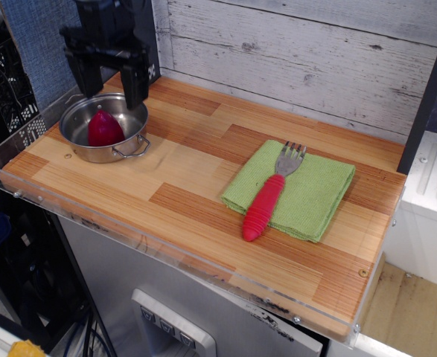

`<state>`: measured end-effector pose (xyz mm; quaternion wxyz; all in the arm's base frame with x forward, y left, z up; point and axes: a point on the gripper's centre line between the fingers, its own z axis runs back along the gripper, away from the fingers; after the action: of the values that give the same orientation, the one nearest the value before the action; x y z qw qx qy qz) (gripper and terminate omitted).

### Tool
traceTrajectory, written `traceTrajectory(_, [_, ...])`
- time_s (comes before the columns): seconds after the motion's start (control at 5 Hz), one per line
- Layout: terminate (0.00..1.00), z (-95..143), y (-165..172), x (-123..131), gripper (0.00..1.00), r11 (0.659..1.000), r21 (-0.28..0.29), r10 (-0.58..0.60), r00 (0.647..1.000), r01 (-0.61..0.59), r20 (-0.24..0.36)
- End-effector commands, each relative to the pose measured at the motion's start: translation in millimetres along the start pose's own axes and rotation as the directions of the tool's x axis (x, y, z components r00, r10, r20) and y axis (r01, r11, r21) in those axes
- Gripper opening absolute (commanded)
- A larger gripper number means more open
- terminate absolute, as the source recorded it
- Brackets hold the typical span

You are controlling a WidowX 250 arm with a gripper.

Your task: Pickup the red item from the bowl and place it in the bottom right of the table.

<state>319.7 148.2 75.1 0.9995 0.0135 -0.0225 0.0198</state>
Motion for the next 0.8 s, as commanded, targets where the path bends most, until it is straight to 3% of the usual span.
traceTrajectory(0.0, [0.00,-7.3,13.0,-3.3,1.00,0.999,0.030,-0.034,0.999,0.034,0.002])
traceTrajectory(0.6, [0.00,-37.7,41.1,-12.4,1.00,1.000,0.018,-0.006,0.997,0.007,-0.082])
